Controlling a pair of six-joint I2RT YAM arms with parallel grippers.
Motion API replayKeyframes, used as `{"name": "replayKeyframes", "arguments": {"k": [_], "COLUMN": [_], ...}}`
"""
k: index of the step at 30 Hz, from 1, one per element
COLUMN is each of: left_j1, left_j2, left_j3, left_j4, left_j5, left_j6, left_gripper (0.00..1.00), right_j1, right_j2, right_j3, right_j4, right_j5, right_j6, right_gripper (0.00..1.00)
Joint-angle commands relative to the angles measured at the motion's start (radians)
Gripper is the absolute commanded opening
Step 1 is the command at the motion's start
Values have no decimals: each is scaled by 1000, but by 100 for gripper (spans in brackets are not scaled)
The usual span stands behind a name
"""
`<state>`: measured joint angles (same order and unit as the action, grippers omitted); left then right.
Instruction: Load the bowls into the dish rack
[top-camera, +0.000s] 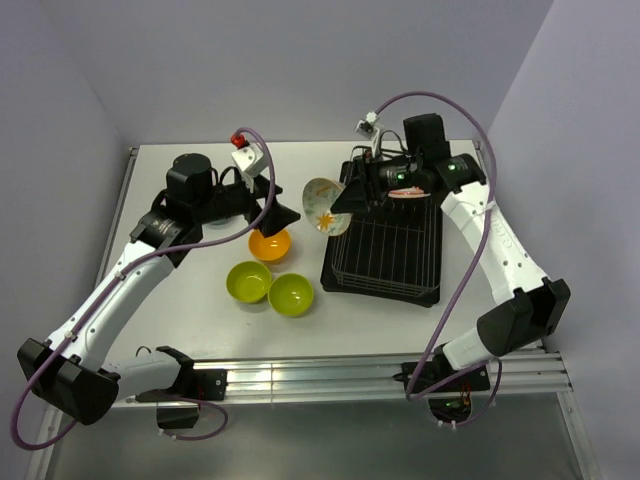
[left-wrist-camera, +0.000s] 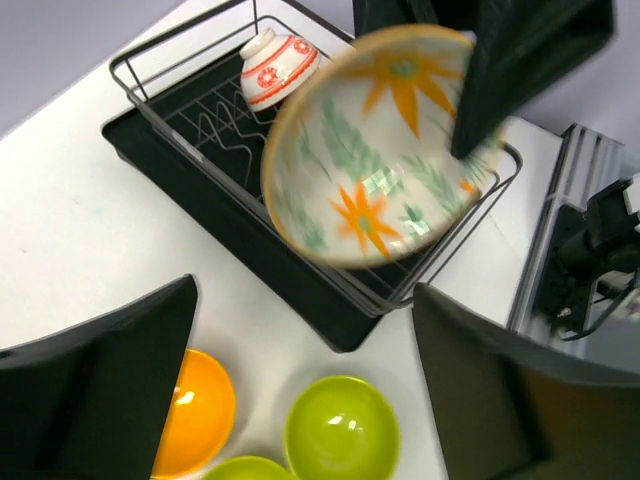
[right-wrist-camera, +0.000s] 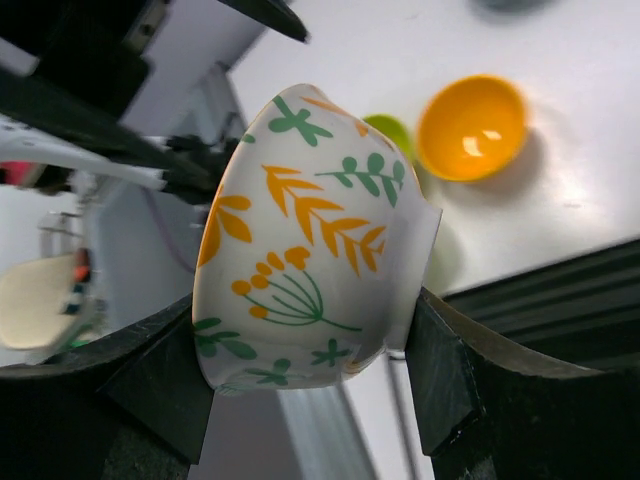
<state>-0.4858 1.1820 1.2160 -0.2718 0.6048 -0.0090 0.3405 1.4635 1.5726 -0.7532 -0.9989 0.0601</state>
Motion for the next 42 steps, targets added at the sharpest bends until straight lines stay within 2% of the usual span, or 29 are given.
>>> {"name": "replayKeyframes", "arguments": {"k": [1,6,15,28,42], "left_j1": [1,19,216,299,348], "left_j2": [-16,-5,47,-2,-24], "left_j3": [53,63,70,-22,-67], "left_j4": [-27,-35,-9,9,23], "left_j5": [-28,-4,154,156,188], "left_j6": [-57,-153,-333,-335,-322], "left_gripper": [98,100,99,100,100], "right_j1": [-63,-127,-169,-169,-135], "right_j2": [40,107,202,322,411], "right_j3": [154,289,362,342,299], "right_j4": [-155,-276,-273,-120,43], "right_j5": [58,170,405,621,726], "right_j6": [-247,-469,-707,-868,-977], "right_gripper": [0,0,0,0,0]}}
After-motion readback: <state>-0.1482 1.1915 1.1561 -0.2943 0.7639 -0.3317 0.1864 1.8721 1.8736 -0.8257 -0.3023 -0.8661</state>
